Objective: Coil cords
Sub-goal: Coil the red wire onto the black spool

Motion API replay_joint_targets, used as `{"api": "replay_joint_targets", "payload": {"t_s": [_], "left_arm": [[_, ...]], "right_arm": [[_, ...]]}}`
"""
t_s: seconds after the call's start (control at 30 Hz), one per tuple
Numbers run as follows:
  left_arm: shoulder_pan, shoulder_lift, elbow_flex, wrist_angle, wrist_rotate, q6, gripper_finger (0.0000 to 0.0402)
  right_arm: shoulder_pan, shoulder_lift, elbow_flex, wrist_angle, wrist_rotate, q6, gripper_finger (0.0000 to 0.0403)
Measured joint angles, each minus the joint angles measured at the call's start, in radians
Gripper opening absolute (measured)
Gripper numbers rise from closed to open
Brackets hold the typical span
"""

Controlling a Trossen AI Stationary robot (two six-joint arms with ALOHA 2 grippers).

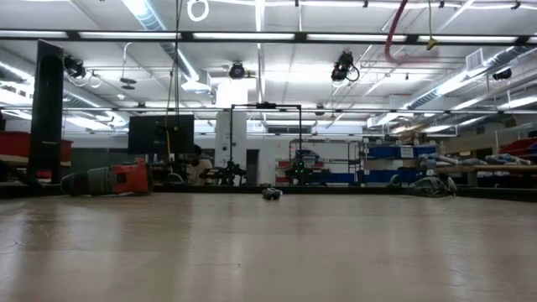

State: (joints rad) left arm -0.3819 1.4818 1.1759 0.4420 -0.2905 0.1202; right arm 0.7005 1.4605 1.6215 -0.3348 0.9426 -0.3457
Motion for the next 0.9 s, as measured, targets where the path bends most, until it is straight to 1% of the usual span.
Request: {"api": "replay_joint_targets", "payload": {"t_s": [0.1,0.17,0.33,0.47,0.57,0.73,0.9], "left_arm": [[0.018,0.0,-0.063,0.153,0.062,-0.026,0.0],[0.03,0.0,-0.093,0.223,0.095,-0.048,0.0],[0.046,0.0,-0.134,0.338,0.142,-0.083,0.0],[0.048,0.0,-0.146,0.415,0.192,-0.084,0.0],[0.048,0.0,-0.147,0.432,0.22,-0.078,0.0],[0.049,0.0,-0.148,0.477,0.224,-0.057,0.0],[0.048,0.0,-0.148,0.548,0.243,-0.021,0.0]], "right_arm": [[0.02,0.0,0.0,-0.004,0.066,0.017,0.0106],[0.023,0.0,0.0,-0.022,0.071,0.061,0.0106],[0.02,0.0,0.0,-0.077,0.071,0.153,0.0105],[0.006,0.0,0.0,-0.093,0.07,0.196,0.0105],[-0.002,0.0,0.0,-0.094,0.061,0.198,0.0105],[-0.011,0.0,0.0,-0.093,0.057,0.213,0.0102],[-0.011,0.001,0.0,-0.096,0.007,0.214,0.01]]}}
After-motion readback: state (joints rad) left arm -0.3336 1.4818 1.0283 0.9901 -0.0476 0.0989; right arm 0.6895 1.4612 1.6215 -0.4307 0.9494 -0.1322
